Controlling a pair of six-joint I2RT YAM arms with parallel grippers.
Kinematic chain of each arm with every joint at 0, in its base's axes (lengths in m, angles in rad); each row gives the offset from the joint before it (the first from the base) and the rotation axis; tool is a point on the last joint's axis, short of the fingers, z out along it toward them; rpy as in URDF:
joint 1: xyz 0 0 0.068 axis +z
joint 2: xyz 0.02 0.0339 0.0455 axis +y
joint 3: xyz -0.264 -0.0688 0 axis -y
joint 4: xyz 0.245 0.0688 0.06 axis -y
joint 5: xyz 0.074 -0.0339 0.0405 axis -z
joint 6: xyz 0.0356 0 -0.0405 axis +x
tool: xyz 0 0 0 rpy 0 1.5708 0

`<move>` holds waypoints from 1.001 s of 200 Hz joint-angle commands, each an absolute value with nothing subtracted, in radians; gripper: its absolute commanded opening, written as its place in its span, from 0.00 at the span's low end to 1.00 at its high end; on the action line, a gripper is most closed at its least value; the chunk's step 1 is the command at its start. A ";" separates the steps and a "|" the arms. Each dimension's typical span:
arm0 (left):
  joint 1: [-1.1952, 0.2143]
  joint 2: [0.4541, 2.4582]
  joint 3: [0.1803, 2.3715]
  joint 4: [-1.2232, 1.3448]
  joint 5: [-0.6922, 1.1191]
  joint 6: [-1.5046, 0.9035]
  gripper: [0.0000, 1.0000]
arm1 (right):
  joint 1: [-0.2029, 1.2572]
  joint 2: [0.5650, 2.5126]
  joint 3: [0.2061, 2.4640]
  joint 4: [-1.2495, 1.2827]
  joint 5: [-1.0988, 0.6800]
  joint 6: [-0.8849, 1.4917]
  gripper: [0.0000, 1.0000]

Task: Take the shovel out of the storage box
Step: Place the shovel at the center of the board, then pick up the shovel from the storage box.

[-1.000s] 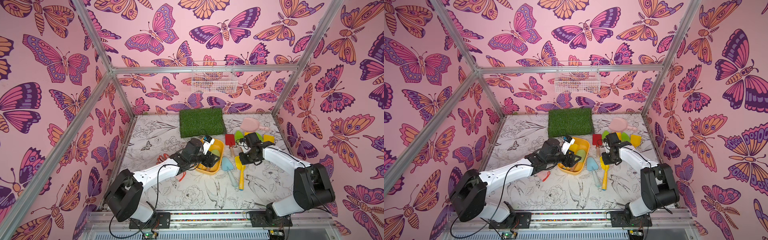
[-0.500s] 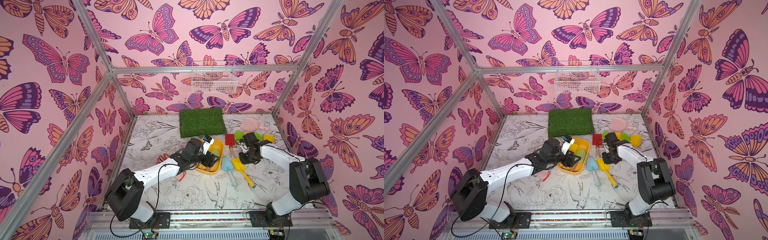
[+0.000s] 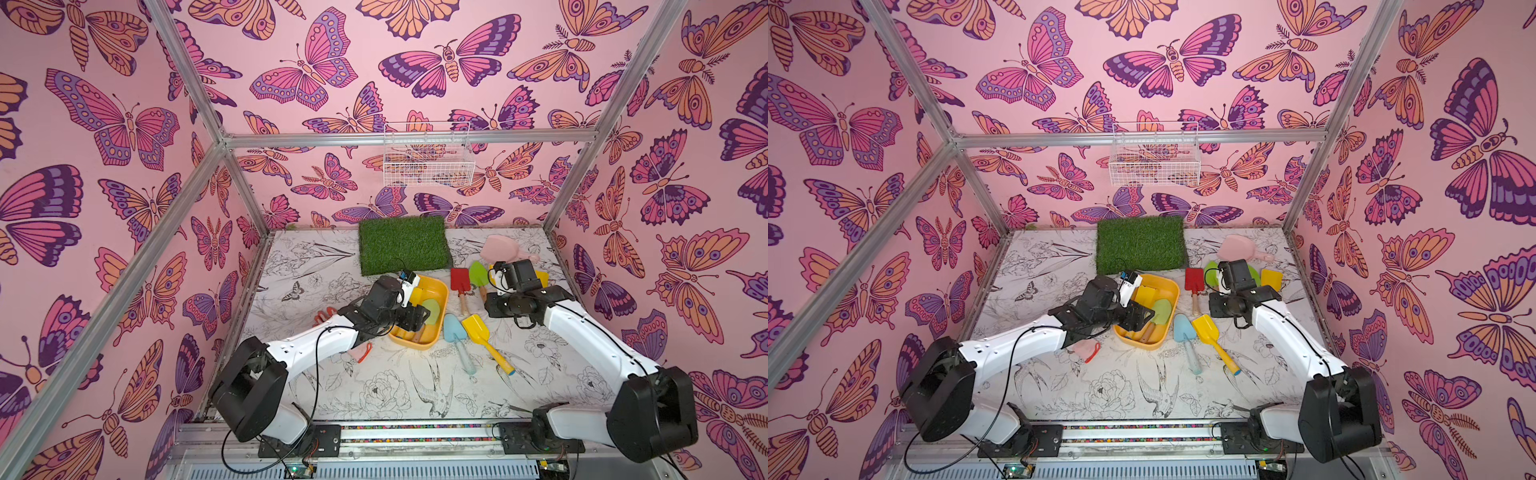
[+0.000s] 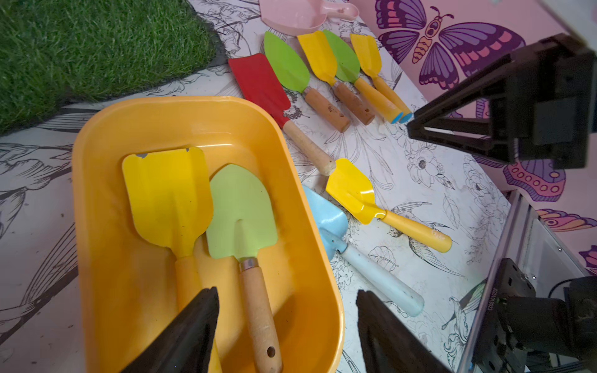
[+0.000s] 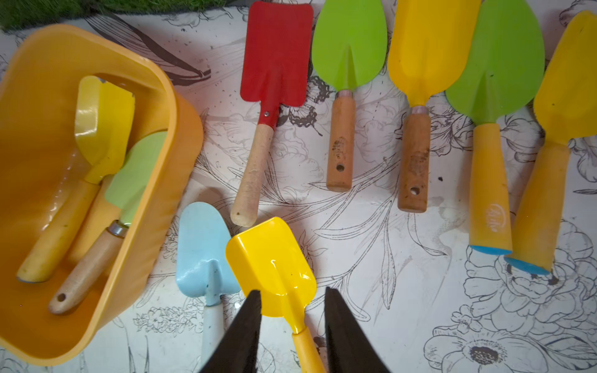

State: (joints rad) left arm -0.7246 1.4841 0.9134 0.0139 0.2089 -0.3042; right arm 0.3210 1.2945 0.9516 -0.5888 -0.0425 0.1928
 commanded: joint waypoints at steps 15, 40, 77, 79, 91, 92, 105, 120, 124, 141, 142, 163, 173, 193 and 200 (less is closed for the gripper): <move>-0.716 1.507 0.934 -0.057 0.162 -0.331 0.73 | 0.313 1.238 0.920 -0.570 -0.092 0.261 0.37; -0.716 1.527 0.947 -0.091 0.136 -0.345 0.73 | 0.313 1.219 0.905 -0.562 -0.105 0.270 0.37; -0.716 1.572 0.985 -0.161 0.098 -0.355 0.72 | 0.313 1.205 0.884 -0.541 -0.133 0.283 0.37; -0.715 1.576 0.986 -0.162 0.096 -0.356 0.72 | 0.313 1.204 0.883 -0.539 -0.136 0.285 0.37; -0.713 1.592 0.998 -0.180 0.086 -0.356 0.71 | 0.314 1.201 0.876 -0.527 -0.148 0.291 0.37; -0.714 1.593 0.998 -0.181 0.085 -0.356 0.71 | 0.314 1.200 0.876 -0.527 -0.148 0.291 0.37; -0.713 1.611 1.015 -0.202 0.070 -0.354 0.70 | 0.314 1.199 0.871 -0.516 -0.161 0.294 0.37; -0.713 1.637 1.033 -0.224 0.054 -0.349 0.70 | 0.314 1.200 0.867 -0.506 -0.171 0.297 0.36; -0.712 1.644 1.041 -0.229 0.053 -0.347 0.70 | 0.314 1.202 0.867 -0.505 -0.174 0.298 0.36; -0.710 1.683 1.072 -0.251 0.054 -0.333 0.69 | 0.314 1.204 0.865 -0.498 -0.189 0.303 0.35; -0.710 1.684 1.074 -0.253 0.055 -0.332 0.69 | 0.314 1.204 0.865 -0.497 -0.190 0.303 0.35; -0.710 1.730 1.104 -0.263 0.058 -0.327 0.67 | 0.313 1.206 0.861 -0.488 -0.208 0.306 0.33; -0.710 1.752 1.122 -0.269 0.059 -0.325 0.65 | 0.314 1.206 0.860 -0.488 -0.213 0.309 0.33; -0.709 1.806 1.166 -0.300 0.053 -0.318 0.61 | 0.314 1.200 0.856 -0.483 -0.218 0.310 0.32; -0.709 1.825 1.182 -0.316 0.047 -0.316 0.60 | 0.314 1.197 0.853 -0.479 -0.217 0.309 0.32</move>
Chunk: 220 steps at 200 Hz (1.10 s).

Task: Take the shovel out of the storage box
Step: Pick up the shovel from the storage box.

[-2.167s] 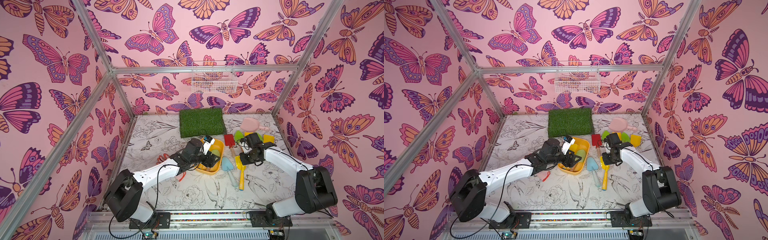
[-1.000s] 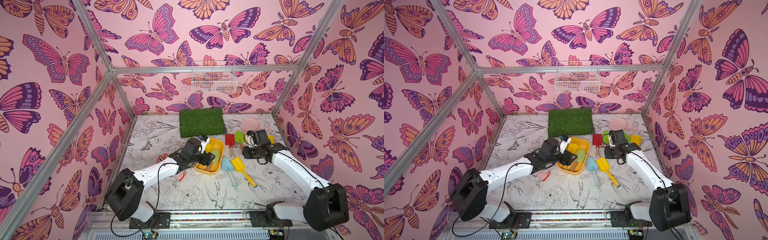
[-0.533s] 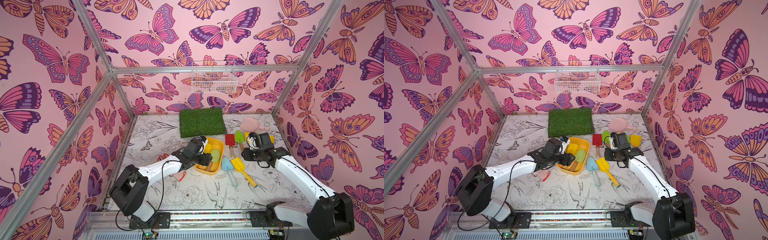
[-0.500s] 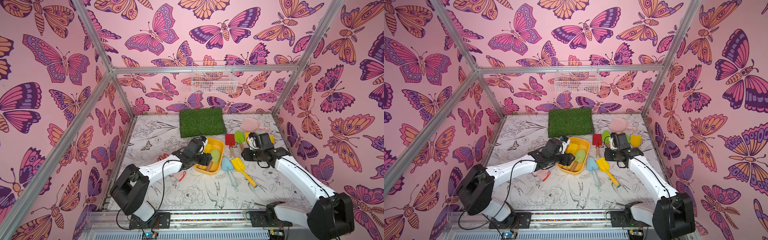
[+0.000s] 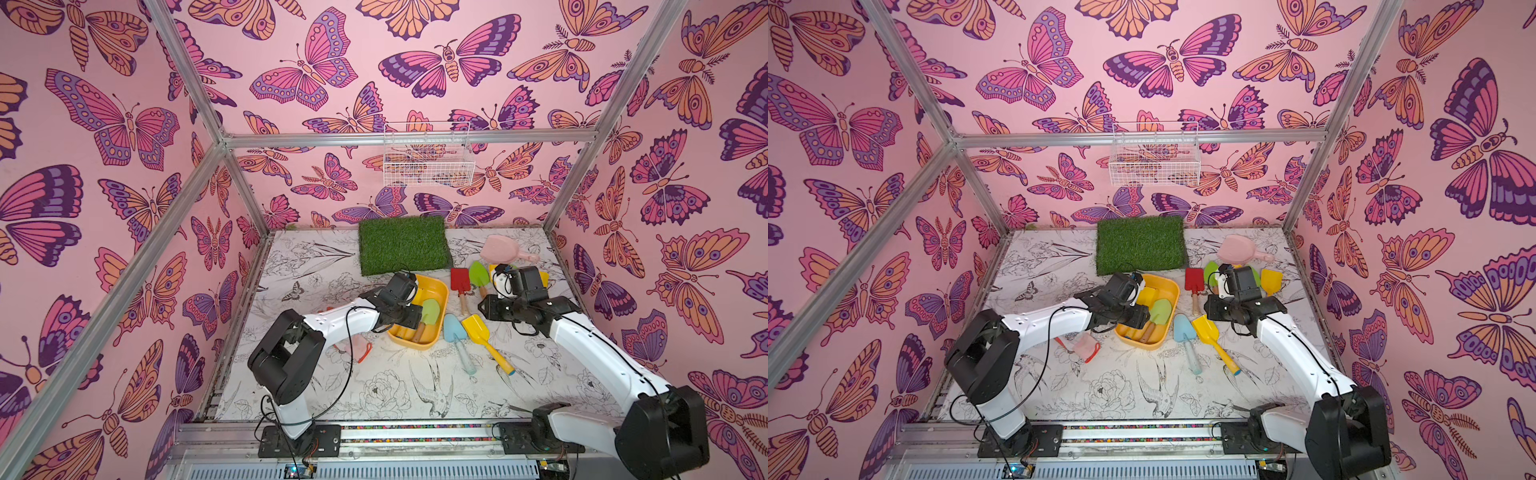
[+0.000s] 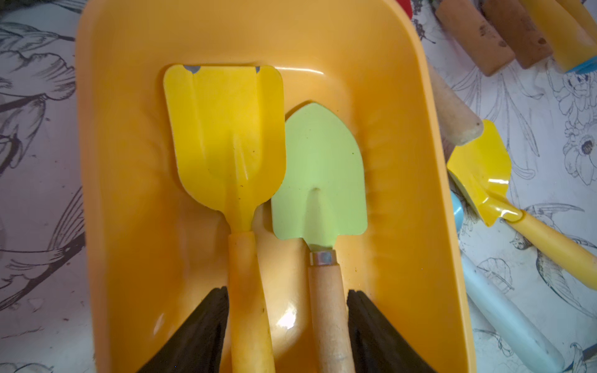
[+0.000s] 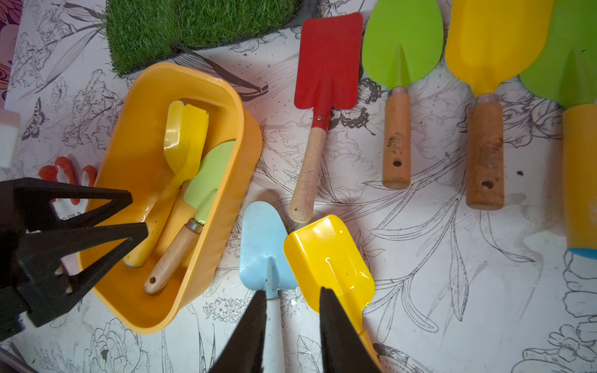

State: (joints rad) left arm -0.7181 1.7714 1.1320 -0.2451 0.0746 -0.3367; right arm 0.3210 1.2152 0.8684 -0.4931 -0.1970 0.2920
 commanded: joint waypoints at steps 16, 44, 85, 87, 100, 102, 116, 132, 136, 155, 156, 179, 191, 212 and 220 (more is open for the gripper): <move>-0.709 1.862 1.222 -0.362 0.027 -0.306 0.52 | 0.314 1.189 0.847 -0.472 -0.217 0.309 0.31; -0.710 1.900 1.263 -0.420 -0.032 -0.304 0.45 | 0.314 1.192 0.846 -0.466 -0.219 0.306 0.30; -0.706 1.953 1.300 -0.455 -0.059 -0.313 0.43 | 0.314 1.198 0.850 -0.468 -0.224 0.304 0.30; -0.706 1.956 1.302 -0.457 -0.060 -0.313 0.43 | 0.314 1.196 0.850 -0.468 -0.225 0.304 0.30; -0.706 1.975 1.317 -0.467 -0.052 -0.313 0.45 | 0.314 1.192 0.846 -0.464 -0.223 0.305 0.30; -0.705 1.977 1.319 -0.470 -0.049 -0.312 0.45 | 0.313 1.192 0.845 -0.463 -0.223 0.304 0.30; -0.704 1.998 1.334 -0.481 -0.039 -0.312 0.44 | 0.314 1.191 0.847 -0.462 -0.219 0.304 0.30; -0.704 2.014 1.343 -0.485 -0.033 -0.314 0.41 | 0.314 1.194 0.848 -0.462 -0.220 0.301 0.30; -0.703 2.016 1.343 -0.486 -0.033 -0.314 0.41 | 0.314 1.196 0.850 -0.460 -0.221 0.301 0.29; -0.700 2.025 1.342 -0.488 -0.031 -0.320 0.36 | 0.314 1.202 0.852 -0.459 -0.228 0.301 0.29; -0.700 2.025 1.342 -0.488 -0.030 -0.321 0.36 | 0.314 1.203 0.852 -0.459 -0.228 0.301 0.29; -0.698 2.020 1.341 -0.487 -0.023 -0.325 0.26 | 0.314 1.210 0.857 -0.454 -0.232 0.301 0.29; -0.698 2.008 1.339 -0.488 -0.025 -0.325 0.21 | 0.314 1.211 0.856 -0.448 -0.233 0.303 0.29; -0.698 1.977 1.335 -0.483 -0.033 -0.321 0.17 | 0.314 1.214 0.855 -0.439 -0.233 0.305 0.29; -0.698 1.964 1.333 -0.480 -0.033 -0.320 0.15 | 0.314 1.214 0.856 -0.438 -0.235 0.307 0.29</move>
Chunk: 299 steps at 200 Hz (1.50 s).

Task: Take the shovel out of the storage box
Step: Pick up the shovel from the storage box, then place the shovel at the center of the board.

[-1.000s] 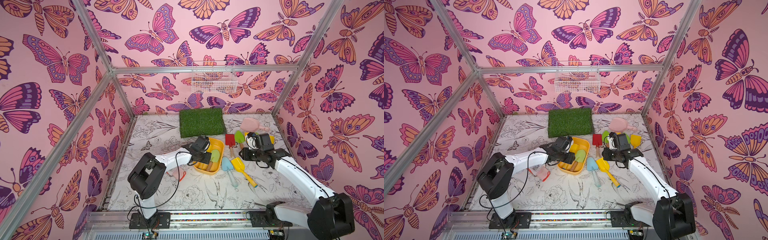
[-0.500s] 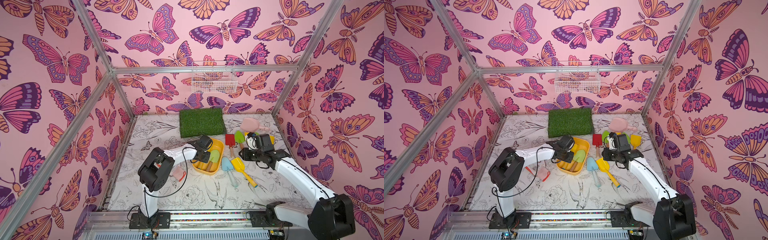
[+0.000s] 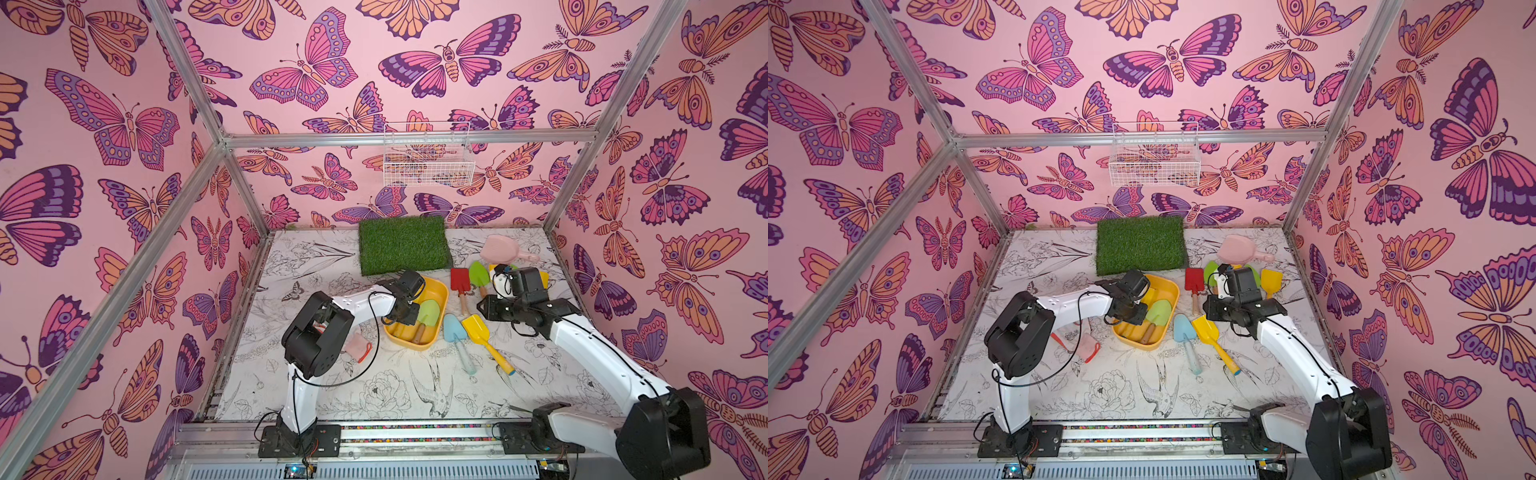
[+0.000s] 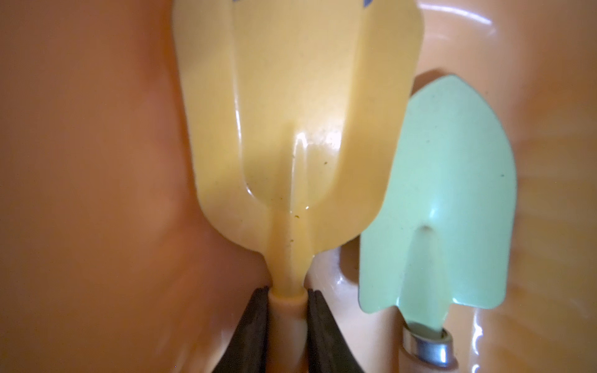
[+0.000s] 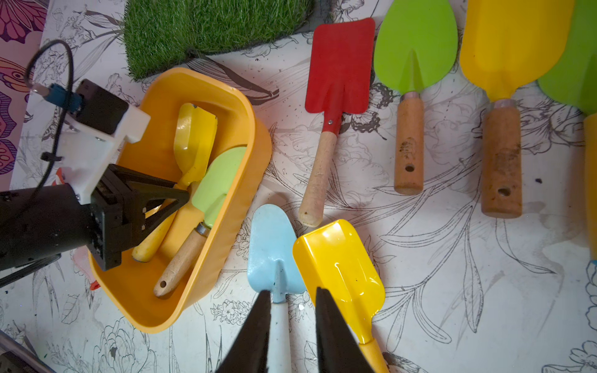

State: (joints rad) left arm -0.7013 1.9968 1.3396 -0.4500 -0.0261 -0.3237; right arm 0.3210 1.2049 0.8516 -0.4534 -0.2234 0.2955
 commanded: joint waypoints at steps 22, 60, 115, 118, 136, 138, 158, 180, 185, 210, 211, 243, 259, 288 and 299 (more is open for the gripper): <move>-0.698 1.917 1.316 -0.464 -0.027 -0.324 0.11 | 0.314 1.208 0.857 -0.443 -0.242 0.308 0.29; -0.698 1.821 1.283 -0.429 0.021 -0.327 0.07 | 0.314 1.170 0.853 -0.445 -0.248 0.316 0.29; -0.698 1.702 1.229 -0.356 0.119 -0.345 0.05 | 0.314 1.075 0.831 -0.446 -0.260 0.345 0.35; -0.698 1.695 1.225 -0.351 0.126 -0.344 0.05 | 0.313 1.070 0.830 -0.446 -0.264 0.346 0.35; -0.698 1.643 1.187 -0.306 0.166 -0.344 0.03 | 0.314 1.042 0.827 -0.447 -0.282 0.363 0.39; -0.698 1.637 1.181 -0.299 0.171 -0.343 0.03 | 0.313 1.037 0.826 -0.446 -0.283 0.366 0.39; -0.698 1.575 1.124 -0.217 0.219 -0.325 0.02 | 0.314 1.004 0.815 -0.423 -0.311 0.407 0.41; -0.699 1.519 1.061 -0.119 0.278 -0.313 0.00 | 0.315 0.968 0.805 -0.385 -0.352 0.470 0.43; -0.699 1.510 1.048 -0.095 0.292 -0.310 0.00 | 0.316 0.960 0.804 -0.374 -0.357 0.488 0.43; -0.710 1.497 1.006 -0.013 0.335 -0.295 0.00 | 0.330 0.929 0.759 -0.250 -0.395 0.637 0.44; -0.711 1.497 1.005 -0.012 0.336 -0.294 0.00 | 0.332 0.928 0.756 -0.242 -0.398 0.642 0.44; -0.733 1.522 1.004 0.008 0.351 -0.268 0.00 | 0.377 0.901 0.700 -0.070 -0.392 0.775 0.44; -0.748 1.532 1.008 0.011 0.346 -0.257 0.00 | 0.399 0.893 0.699 -0.061 -0.357 0.790 0.43; -0.780 1.548 1.016 0.010 0.336 -0.244 0.00 | 0.446 0.905 0.705 -0.030 -0.332 0.799 0.40; -0.789 1.552 1.016 0.010 0.333 -0.242 0.00 | 0.470 0.915 0.714 -0.031 -0.322 0.798 0.40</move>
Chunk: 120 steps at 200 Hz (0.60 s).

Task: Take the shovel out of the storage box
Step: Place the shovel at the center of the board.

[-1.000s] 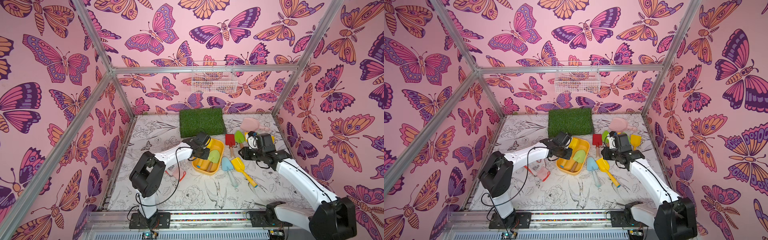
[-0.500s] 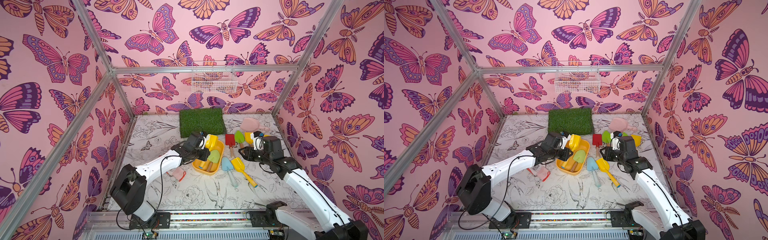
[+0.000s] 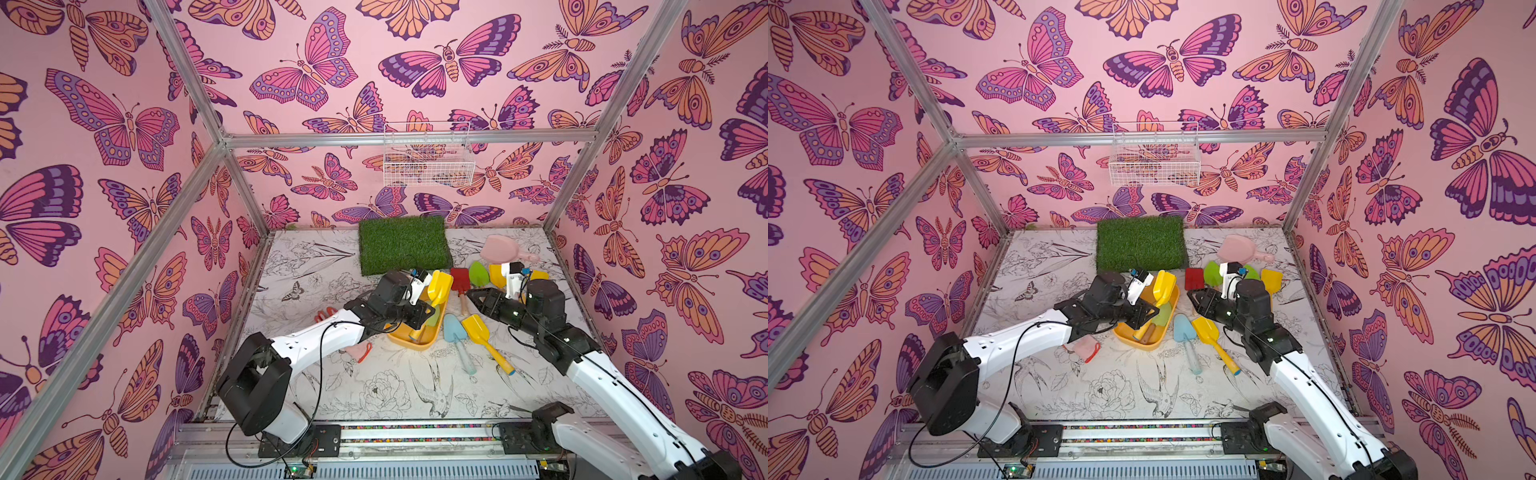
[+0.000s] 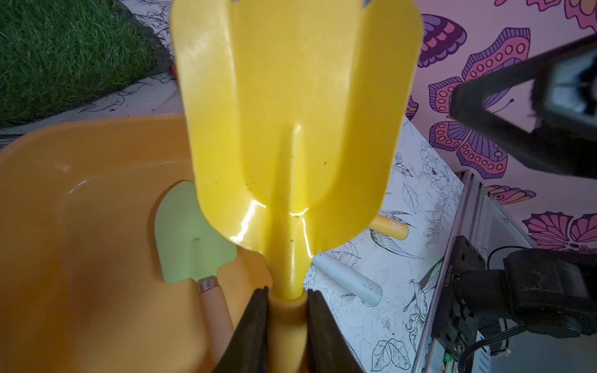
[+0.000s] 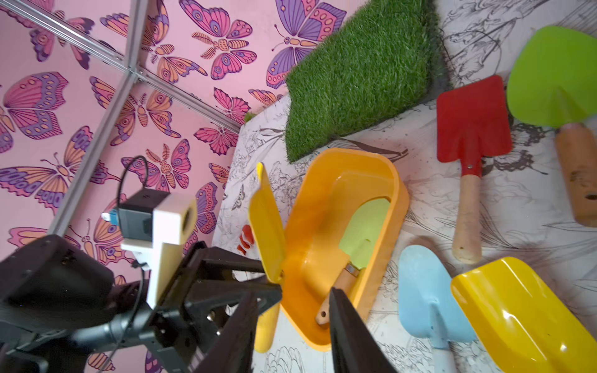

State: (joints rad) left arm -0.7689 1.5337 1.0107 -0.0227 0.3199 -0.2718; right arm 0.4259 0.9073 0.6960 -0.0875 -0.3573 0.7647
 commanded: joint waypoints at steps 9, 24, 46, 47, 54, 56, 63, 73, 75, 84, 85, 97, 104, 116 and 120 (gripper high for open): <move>-0.794 1.556 1.019 0.010 0.334 -0.237 0.00 | 0.494 0.921 0.719 -0.029 -0.305 0.791 0.39; -0.801 1.565 1.024 0.010 0.335 -0.236 0.00 | 0.522 0.934 0.729 -0.044 -0.260 0.777 0.38; -0.814 1.570 1.031 0.010 0.338 -0.235 0.00 | 0.541 0.961 0.751 -0.095 -0.196 0.760 0.36; -0.814 1.570 1.032 0.011 0.339 -0.234 0.00 | 0.540 0.963 0.752 -0.098 -0.195 0.760 0.36; -0.817 1.570 1.034 0.010 0.340 -0.232 0.00 | 0.545 0.973 0.760 -0.114 -0.181 0.754 0.35; -0.818 1.569 1.034 0.010 0.339 -0.232 0.00 | 0.546 0.975 0.761 -0.116 -0.177 0.753 0.34; -0.821 1.571 1.035 0.011 0.340 -0.230 0.00 | 0.549 0.987 0.766 -0.120 -0.170 0.746 0.33; -0.824 1.573 1.037 0.010 0.341 -0.231 0.00 | 0.554 1.000 0.776 -0.128 -0.161 0.740 0.32; -0.825 1.574 1.037 0.010 0.340 -0.230 0.00 | 0.554 1.003 0.777 -0.130 -0.160 0.740 0.31; -0.827 1.574 1.038 0.010 0.344 -0.229 0.00 | 0.559 1.016 0.785 -0.132 -0.156 0.731 0.31; -0.828 1.574 1.038 0.009 0.344 -0.229 0.00 | 0.559 1.017 0.786 -0.132 -0.155 0.731 0.31; -0.831 1.577 1.044 0.011 0.347 -0.226 0.00 | 0.566 1.030 0.794 -0.140 -0.146 0.721 0.30; -0.833 1.580 1.047 0.010 0.350 -0.224 0.00 | 0.572 1.037 0.797 -0.146 -0.134 0.718 0.30; -0.837 1.587 1.054 0.010 0.352 -0.222 0.00 | 0.576 1.045 0.803 -0.158 -0.123 0.714 0.30; -0.838 1.590 1.055 0.009 0.352 -0.223 0.00 | 0.576 1.048 0.805 -0.164 -0.119 0.713 0.29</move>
State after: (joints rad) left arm -0.8280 1.5692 1.0252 -0.0223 0.3256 -0.2436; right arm 0.5610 1.0348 0.7650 -0.1215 -0.1715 0.7456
